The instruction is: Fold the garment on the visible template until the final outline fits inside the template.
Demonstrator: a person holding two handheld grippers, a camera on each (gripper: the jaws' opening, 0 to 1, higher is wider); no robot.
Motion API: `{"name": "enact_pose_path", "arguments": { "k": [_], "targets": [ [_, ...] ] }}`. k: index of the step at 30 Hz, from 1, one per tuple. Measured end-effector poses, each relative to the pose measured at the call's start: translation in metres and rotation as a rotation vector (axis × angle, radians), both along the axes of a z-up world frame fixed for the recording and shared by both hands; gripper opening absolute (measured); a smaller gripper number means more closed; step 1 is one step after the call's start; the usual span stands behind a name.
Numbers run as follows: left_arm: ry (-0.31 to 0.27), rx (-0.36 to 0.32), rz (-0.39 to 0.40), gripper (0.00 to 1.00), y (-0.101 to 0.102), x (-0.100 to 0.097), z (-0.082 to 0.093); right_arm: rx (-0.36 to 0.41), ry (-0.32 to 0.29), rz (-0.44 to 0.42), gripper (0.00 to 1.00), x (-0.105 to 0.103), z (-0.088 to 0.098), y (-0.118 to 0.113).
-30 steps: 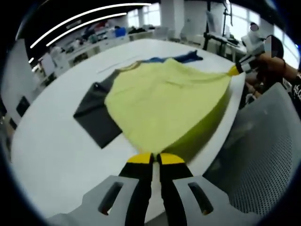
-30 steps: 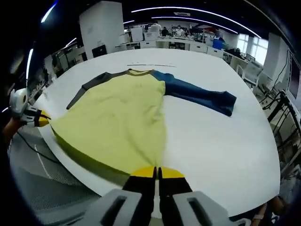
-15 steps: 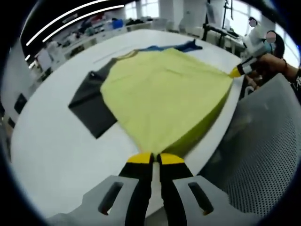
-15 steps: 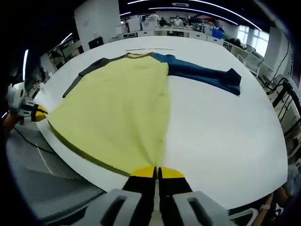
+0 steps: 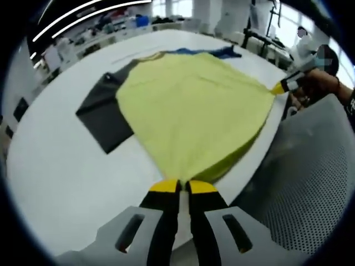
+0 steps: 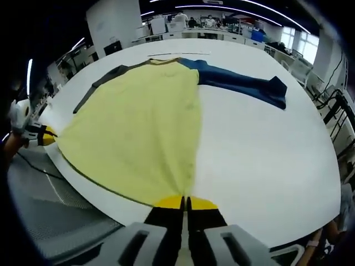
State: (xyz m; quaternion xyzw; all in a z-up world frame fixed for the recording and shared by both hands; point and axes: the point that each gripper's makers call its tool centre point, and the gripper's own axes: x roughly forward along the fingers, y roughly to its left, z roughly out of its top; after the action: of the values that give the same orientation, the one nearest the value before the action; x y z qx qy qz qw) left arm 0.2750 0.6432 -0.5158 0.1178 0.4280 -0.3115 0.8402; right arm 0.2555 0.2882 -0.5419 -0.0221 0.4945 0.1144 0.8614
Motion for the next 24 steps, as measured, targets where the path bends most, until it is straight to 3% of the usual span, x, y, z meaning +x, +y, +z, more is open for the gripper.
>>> {"name": "enact_pose_path", "arguments": {
  "k": [7, 12, 16, 20, 24],
  "targets": [
    [0.037, -0.020, 0.031, 0.03, 0.006, -0.004, 0.000, -0.008, 0.013, 0.028, 0.00, -0.001, 0.001, 0.000],
    [0.038, -0.029, 0.057, 0.16, 0.010, -0.007, 0.004, -0.006, 0.005, 0.017, 0.10, 0.002, 0.004, -0.005],
    [0.026, -0.085, 0.103, 0.27, 0.010, -0.003, 0.009, 0.034, -0.025, -0.005, 0.22, 0.009, 0.012, -0.005],
    [-0.038, -0.144, 0.168, 0.45, 0.013, 0.012, 0.019, 0.059, -0.071, -0.014, 0.33, 0.019, 0.024, -0.008],
    [-0.070, -0.188, 0.201, 0.53, 0.016, 0.020, 0.027, 0.065, -0.129, -0.006, 0.39, 0.033, 0.037, -0.011]
  ]
}}
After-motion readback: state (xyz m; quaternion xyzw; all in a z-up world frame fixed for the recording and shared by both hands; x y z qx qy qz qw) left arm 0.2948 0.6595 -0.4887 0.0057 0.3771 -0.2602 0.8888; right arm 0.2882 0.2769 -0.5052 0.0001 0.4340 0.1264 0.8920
